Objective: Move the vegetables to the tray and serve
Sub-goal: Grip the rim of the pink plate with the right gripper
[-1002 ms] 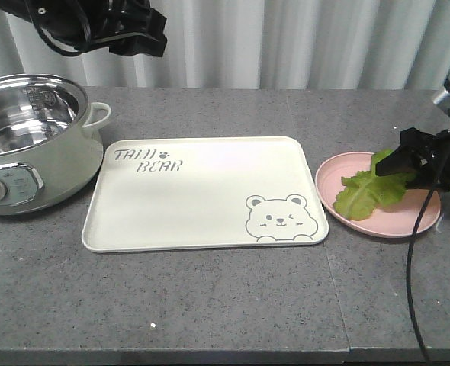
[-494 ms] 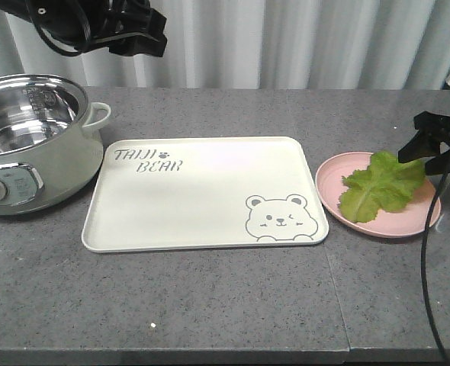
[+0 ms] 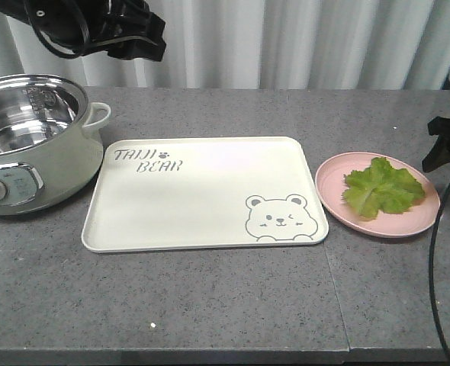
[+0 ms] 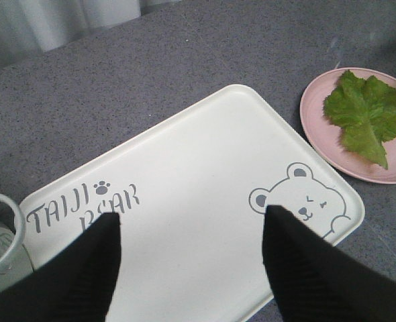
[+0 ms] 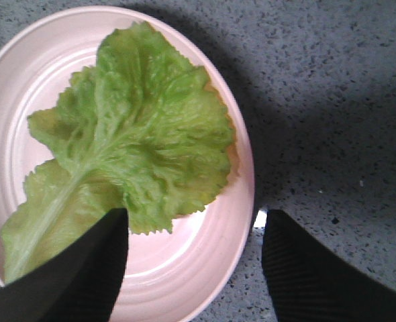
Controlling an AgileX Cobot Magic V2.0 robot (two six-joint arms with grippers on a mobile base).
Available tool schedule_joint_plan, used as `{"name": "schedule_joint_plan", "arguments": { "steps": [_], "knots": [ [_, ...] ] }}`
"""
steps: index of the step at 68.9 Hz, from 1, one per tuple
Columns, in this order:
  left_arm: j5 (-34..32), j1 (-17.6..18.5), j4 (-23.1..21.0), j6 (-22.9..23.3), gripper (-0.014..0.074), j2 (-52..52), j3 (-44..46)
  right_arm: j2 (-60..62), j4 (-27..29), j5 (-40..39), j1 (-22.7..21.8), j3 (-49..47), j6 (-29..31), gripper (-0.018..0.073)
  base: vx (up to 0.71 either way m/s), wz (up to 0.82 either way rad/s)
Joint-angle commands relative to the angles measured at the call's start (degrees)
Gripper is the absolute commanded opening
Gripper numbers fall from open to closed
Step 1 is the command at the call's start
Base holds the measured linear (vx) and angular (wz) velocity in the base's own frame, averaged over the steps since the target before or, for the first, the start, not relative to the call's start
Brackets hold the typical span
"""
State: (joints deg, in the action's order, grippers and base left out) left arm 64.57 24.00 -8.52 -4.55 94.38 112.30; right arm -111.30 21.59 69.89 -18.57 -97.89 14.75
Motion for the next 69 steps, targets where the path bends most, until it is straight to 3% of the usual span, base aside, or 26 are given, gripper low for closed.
{"name": "schedule_joint_plan", "arguments": {
  "steps": [1, 18, 39, 51, 69],
  "knots": [
    [-2.99, 0.22, -0.57, 0.41, 0.0449, -2.68, 1.54, 3.11, 0.13, -0.85, -0.31, -1.79, -0.92, 0.0435, 0.00, 0.00],
    [-2.99, 0.22, -0.57, 0.41, 0.0449, -2.68, 1.54, 2.90, -4.31, -0.75, -0.31, -0.18, -3.17, 0.0435, 0.00, 0.00],
    [-2.99, 0.22, -0.57, 0.41, 0.0449, -2.68, 1.54, 2.36, -2.93, -5.20, -0.31, 6.03, -3.11, 0.0435, 0.00, 0.00],
    [-2.86, 0.22, -0.57, 0.41, 0.0449, -2.68, 1.54, 0.26, 0.37, -5.28, 0.11, 6.02, -2.87, 0.0435, 0.00, 0.00],
    [-2.92, 0.22, -0.57, 0.36, 0.0449, -2.68, 1.54, -1.75, -0.23, -5.63, 1.45, 6.02, -3.42, 0.0412, 0.00, 0.00]
  ]
}}
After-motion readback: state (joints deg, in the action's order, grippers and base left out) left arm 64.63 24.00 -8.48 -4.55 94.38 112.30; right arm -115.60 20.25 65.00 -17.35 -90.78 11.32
